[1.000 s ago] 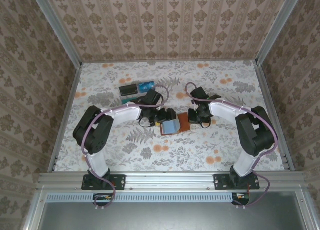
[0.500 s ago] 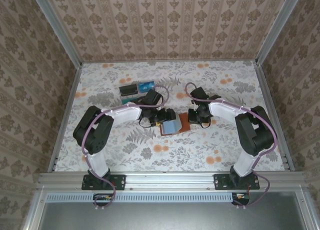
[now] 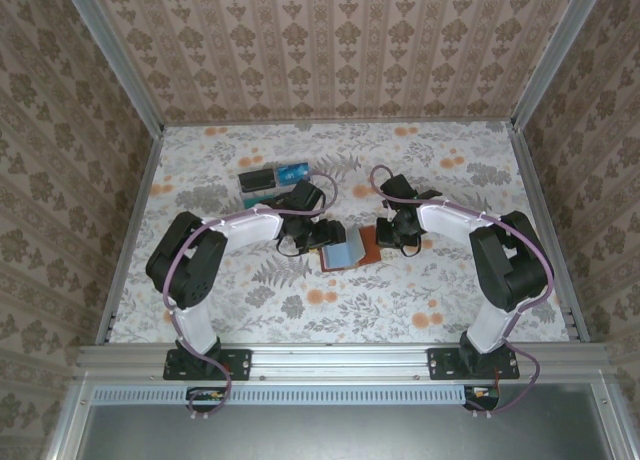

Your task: Take the credit cards out of the card holder

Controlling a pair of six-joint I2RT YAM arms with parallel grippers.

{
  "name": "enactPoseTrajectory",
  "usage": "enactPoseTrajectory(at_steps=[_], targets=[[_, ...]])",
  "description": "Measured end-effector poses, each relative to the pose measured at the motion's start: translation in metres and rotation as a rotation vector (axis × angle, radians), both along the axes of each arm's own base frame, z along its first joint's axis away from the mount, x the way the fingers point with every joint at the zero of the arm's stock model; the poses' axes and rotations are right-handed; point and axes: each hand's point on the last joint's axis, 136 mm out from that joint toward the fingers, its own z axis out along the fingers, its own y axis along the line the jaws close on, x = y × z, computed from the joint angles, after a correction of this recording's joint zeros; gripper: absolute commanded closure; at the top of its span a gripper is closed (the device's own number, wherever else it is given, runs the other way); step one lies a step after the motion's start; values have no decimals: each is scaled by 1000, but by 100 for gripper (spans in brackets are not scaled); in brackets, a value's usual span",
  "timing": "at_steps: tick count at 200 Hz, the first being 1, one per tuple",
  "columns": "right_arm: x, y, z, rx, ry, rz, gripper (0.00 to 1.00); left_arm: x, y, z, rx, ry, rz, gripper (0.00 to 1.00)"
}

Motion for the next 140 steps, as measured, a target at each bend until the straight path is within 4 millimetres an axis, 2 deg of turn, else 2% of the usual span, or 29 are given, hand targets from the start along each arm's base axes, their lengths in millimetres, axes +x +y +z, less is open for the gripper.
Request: enactPoseTrajectory(at_steps=[46, 140], targets=[[0, 0, 0, 0, 0, -1, 92, 1, -1, 7, -10, -17, 0, 42], [2, 1, -1, 5, -9, -4, 92, 3, -6, 10, -40, -20, -7, 42]])
